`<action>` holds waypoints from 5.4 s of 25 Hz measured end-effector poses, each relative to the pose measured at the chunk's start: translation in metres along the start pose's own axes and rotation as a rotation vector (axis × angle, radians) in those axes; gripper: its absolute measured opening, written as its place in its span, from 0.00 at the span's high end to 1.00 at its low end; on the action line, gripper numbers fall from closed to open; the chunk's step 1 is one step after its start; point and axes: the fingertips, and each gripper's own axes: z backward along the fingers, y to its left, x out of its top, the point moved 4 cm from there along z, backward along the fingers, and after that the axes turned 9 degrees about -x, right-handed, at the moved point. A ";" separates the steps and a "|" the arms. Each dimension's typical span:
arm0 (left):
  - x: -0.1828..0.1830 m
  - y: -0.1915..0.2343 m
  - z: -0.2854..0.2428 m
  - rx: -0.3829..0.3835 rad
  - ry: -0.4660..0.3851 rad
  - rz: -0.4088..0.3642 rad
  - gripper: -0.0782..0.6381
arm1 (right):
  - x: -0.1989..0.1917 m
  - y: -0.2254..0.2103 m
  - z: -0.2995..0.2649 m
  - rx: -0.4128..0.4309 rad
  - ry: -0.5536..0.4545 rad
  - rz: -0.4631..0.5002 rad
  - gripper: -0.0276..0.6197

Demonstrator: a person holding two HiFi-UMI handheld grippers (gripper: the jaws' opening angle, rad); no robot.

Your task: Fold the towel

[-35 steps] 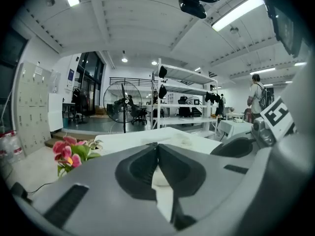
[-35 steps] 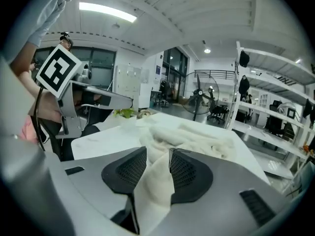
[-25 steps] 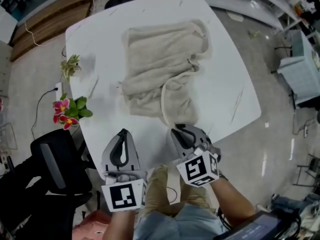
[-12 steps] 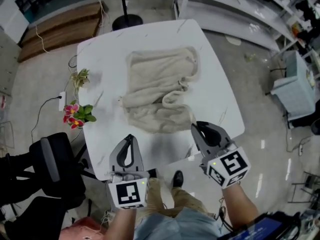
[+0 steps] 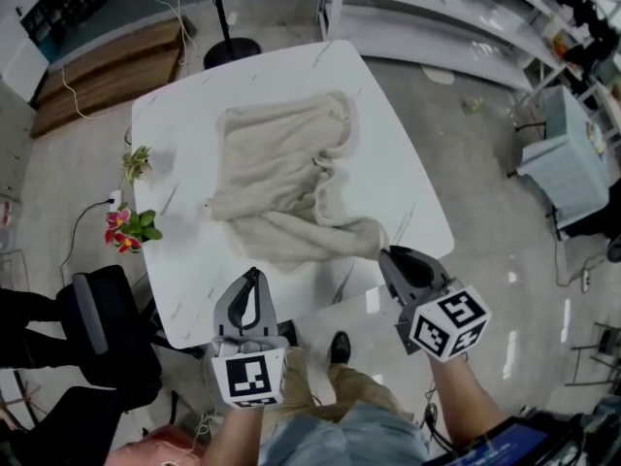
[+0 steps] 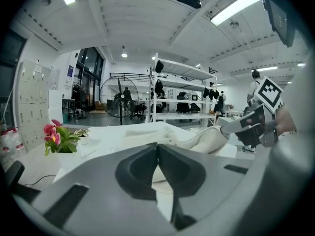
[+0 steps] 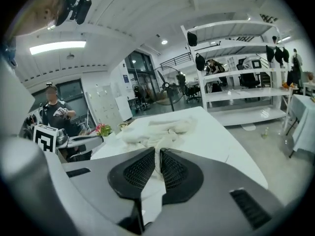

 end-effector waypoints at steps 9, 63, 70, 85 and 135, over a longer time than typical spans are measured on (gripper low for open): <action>-0.024 -0.031 0.026 0.017 0.035 0.008 0.88 | -0.042 0.021 0.020 0.094 0.052 -0.004 0.89; -0.151 -0.114 0.050 -0.036 -0.009 0.488 0.58 | -0.050 0.007 0.144 0.267 -0.029 -0.032 0.88; -0.169 -0.101 0.023 -0.150 -0.145 0.795 0.44 | -0.048 0.010 0.140 0.288 -0.018 -0.016 0.88; -0.190 -0.068 0.038 -0.138 -0.239 1.015 0.85 | -0.057 0.002 0.122 0.293 0.008 -0.031 0.88; -0.124 -0.131 0.264 -0.111 -0.054 0.668 0.85 | -0.184 0.027 0.264 0.174 0.054 -0.230 0.88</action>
